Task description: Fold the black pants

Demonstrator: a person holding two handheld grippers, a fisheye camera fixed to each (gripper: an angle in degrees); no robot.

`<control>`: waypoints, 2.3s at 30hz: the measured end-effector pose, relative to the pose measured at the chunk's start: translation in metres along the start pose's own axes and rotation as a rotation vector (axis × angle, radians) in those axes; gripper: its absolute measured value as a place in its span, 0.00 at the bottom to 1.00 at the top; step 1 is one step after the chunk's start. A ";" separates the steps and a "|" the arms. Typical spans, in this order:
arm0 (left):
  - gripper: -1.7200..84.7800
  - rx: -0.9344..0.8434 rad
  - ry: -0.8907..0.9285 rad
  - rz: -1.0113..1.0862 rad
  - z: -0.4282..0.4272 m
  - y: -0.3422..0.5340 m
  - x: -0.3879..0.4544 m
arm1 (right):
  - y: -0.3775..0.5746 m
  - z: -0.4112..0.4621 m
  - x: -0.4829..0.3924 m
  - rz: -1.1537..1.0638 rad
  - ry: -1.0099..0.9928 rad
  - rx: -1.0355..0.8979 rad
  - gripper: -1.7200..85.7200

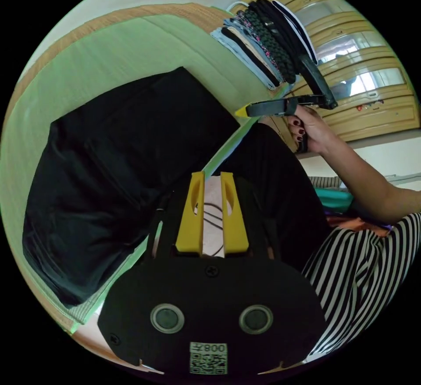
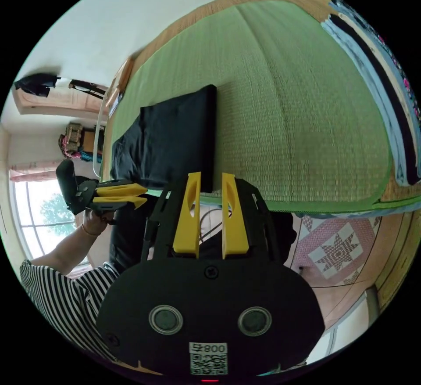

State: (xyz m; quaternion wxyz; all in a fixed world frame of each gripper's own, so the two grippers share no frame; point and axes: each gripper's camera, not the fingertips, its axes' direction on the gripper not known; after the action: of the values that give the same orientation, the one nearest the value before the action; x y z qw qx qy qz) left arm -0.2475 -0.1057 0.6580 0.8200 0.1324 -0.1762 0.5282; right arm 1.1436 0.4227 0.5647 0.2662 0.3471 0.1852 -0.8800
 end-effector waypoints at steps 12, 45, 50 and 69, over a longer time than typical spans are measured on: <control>0.11 -0.048 -0.109 0.093 0.048 -0.073 0.085 | -0.008 -0.045 0.046 0.014 -0.197 -0.057 0.05; 0.07 0.039 -0.060 -0.007 0.012 -0.062 0.162 | -0.114 -0.076 0.110 0.127 -0.407 0.006 0.09; 0.07 0.057 -0.032 -0.009 -0.016 -0.046 0.167 | -0.111 -0.059 0.118 0.147 -0.382 -0.004 0.05; 0.06 0.380 0.208 -0.078 -0.213 0.109 0.117 | -0.073 -0.039 0.038 -0.038 -0.398 0.198 0.04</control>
State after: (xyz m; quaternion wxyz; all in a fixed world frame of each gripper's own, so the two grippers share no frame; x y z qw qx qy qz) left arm -0.2706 0.1205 0.5194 0.8138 0.2361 0.0175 0.5307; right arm 1.0968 0.4873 0.5210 0.2455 0.1873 0.0483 -0.9499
